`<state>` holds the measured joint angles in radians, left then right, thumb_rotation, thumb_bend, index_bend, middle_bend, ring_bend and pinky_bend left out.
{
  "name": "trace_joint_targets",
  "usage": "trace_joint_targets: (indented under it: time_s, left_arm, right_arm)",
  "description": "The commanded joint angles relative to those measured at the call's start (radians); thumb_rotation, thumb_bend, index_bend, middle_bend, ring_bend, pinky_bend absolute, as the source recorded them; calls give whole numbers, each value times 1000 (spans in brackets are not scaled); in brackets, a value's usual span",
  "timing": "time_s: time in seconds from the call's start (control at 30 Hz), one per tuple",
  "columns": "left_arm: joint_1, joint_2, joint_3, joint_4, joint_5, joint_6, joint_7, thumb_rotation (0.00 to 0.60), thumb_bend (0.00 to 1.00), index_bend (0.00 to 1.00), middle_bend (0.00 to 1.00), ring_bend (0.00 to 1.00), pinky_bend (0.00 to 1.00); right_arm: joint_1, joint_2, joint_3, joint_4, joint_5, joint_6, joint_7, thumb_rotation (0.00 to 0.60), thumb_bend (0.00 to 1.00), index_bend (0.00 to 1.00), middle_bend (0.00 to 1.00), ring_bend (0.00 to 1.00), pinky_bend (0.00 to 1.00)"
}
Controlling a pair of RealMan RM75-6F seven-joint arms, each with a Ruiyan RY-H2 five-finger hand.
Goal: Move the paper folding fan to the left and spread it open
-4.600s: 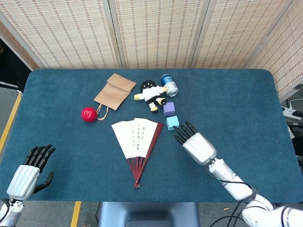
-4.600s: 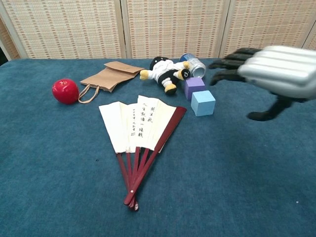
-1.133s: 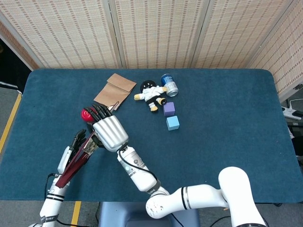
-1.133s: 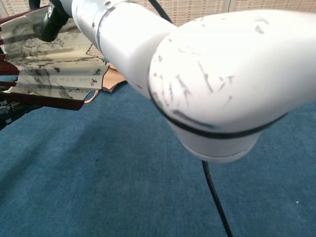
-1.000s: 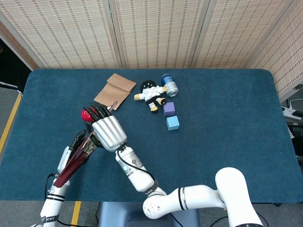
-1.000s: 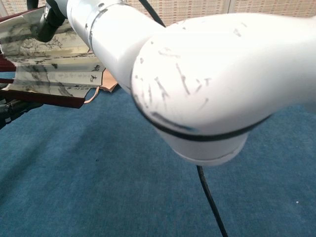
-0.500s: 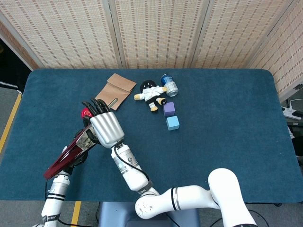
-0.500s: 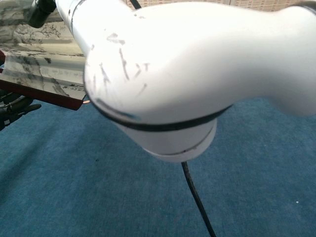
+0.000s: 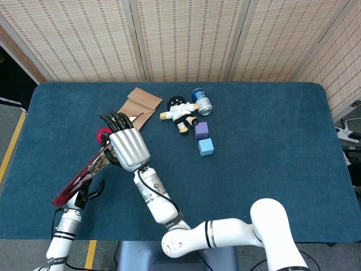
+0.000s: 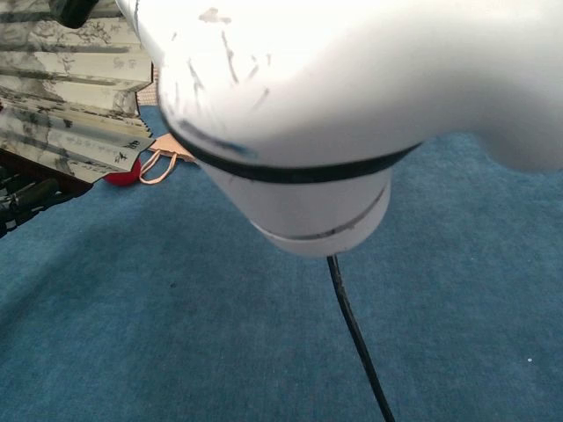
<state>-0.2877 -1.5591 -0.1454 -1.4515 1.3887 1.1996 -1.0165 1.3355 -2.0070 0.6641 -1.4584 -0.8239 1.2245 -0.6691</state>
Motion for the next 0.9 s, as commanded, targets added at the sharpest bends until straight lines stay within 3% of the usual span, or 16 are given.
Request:
trace_joint_targets:
  time_s: [0.03,0.17,0.27,0.43,0.53,0.9]
  left_arm:
    - [-6,-1,-1,0,11,-4,-16,600,466,191,0,0,65]
    - [-47,-4,-44,-33,-3,-29,10,600,464,186,0,0,65]
    - [-11,-13,-30,-22,-25,6,15,600,463,247,0,0,66]
    - [8,-64,-75,4,-97,52,72,600,565,660,79,0,85]
    - [16,-85,-99,20,-127,76,111,600,640,795,174,12,98]
    - [35,-137,-155,106,-165,145,189,600,662,837,283,61,110]
  right_arm:
    - [3,2,-1,3,6,-2,1,600,605,590,110,0,91]
    - [14,-7,-7,26,15,-11,16,600,605,590,110,0,91]
    - [20,-11,-11,35,12,-11,24,600,604,590,110,0,91]
    - [21,-4,-11,31,8,-2,32,600,605,590,110,0,91]
    - [16,11,-4,15,11,5,32,600,605,590,110,0,91]
    - [-44,103,-34,-115,-1,38,19,600,605,590,110,0,92]
